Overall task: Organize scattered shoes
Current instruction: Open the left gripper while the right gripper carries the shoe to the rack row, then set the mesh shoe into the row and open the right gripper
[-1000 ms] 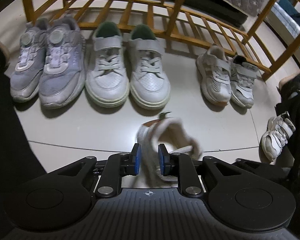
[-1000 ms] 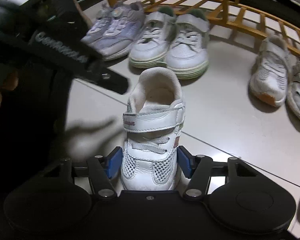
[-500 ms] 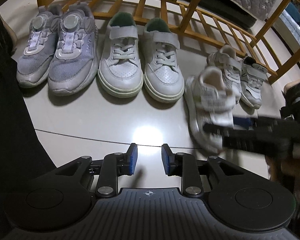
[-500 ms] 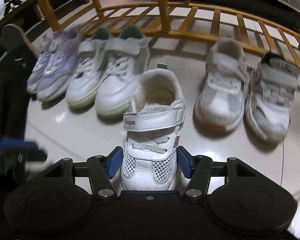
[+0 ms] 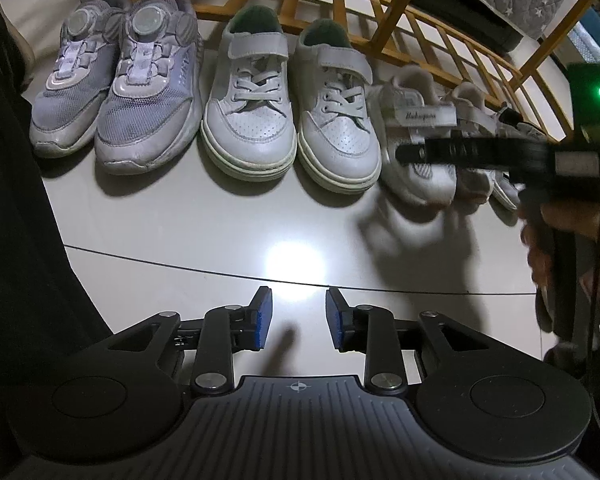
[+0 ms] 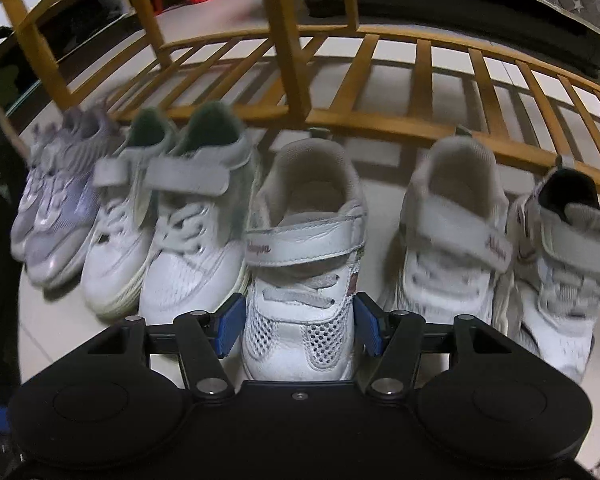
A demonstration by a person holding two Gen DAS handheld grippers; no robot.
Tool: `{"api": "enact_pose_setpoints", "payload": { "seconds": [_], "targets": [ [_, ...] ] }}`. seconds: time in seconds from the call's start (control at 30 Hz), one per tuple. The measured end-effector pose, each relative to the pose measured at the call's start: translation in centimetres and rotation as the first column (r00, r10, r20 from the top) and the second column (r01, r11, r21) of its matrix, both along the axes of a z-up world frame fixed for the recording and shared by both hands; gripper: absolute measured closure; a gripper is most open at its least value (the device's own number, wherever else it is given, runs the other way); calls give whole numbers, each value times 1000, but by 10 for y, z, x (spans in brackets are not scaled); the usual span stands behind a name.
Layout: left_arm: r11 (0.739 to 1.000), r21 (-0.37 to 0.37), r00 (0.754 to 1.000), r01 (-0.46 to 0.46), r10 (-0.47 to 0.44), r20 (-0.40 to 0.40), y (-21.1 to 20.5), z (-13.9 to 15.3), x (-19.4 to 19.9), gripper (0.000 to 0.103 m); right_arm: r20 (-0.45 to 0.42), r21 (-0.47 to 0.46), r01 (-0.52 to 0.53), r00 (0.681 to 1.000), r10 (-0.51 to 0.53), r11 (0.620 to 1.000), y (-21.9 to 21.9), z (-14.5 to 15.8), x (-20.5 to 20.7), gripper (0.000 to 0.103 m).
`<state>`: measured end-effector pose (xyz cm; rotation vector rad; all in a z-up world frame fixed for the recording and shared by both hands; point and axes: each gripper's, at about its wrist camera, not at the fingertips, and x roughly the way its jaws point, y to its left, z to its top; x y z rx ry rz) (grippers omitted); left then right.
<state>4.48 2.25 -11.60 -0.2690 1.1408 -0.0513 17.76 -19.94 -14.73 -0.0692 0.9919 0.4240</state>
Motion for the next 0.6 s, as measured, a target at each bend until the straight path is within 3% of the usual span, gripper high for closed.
{"api": "enact_pose_setpoints", "payload": {
  "seconds": [0.37,0.6],
  "targets": [
    [1000,-2,1000,-11,11,-19,1,-6,1,70,19,36,30,999,-31,999,0,-1,14,40],
    [1000,3,1000,-8,8,-19,-1,-6,1,69,48,115,45,998,-51,992,-38,29,-9,37]
  ]
}}
